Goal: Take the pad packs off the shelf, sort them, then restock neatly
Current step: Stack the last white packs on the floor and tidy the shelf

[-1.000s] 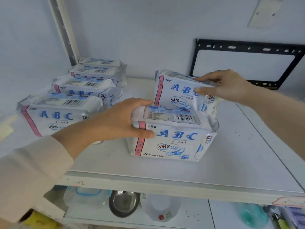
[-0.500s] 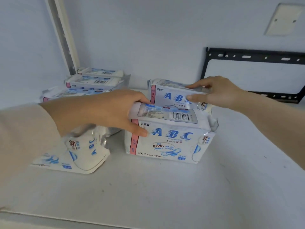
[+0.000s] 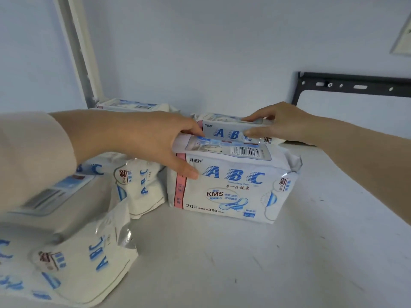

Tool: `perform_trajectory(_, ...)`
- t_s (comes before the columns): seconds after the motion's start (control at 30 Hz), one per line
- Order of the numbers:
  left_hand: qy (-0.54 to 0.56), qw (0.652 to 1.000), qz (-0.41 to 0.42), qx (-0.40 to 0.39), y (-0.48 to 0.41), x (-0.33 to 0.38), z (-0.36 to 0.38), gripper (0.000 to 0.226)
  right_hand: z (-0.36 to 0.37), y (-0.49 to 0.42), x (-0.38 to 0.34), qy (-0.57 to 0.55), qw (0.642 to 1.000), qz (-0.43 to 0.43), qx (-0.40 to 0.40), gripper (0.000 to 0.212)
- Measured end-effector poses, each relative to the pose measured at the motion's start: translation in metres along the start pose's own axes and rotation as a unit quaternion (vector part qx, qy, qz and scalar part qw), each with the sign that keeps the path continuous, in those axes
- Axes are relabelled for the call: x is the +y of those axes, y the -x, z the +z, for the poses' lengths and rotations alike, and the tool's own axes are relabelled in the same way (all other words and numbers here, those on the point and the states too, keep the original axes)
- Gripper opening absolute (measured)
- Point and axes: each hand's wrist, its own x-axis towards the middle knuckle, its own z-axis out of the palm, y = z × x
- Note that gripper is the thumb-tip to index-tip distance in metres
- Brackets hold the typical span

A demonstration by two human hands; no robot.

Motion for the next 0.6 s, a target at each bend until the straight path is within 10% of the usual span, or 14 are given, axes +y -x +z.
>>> perform_trajectory(0.6,0.019,0.999,-0.014,-0.036,-0.022,-0.026,-0.008,0.1,0.008,-0.051,-0.002,0.011,0.997,-0.019,-0.079,0.048)
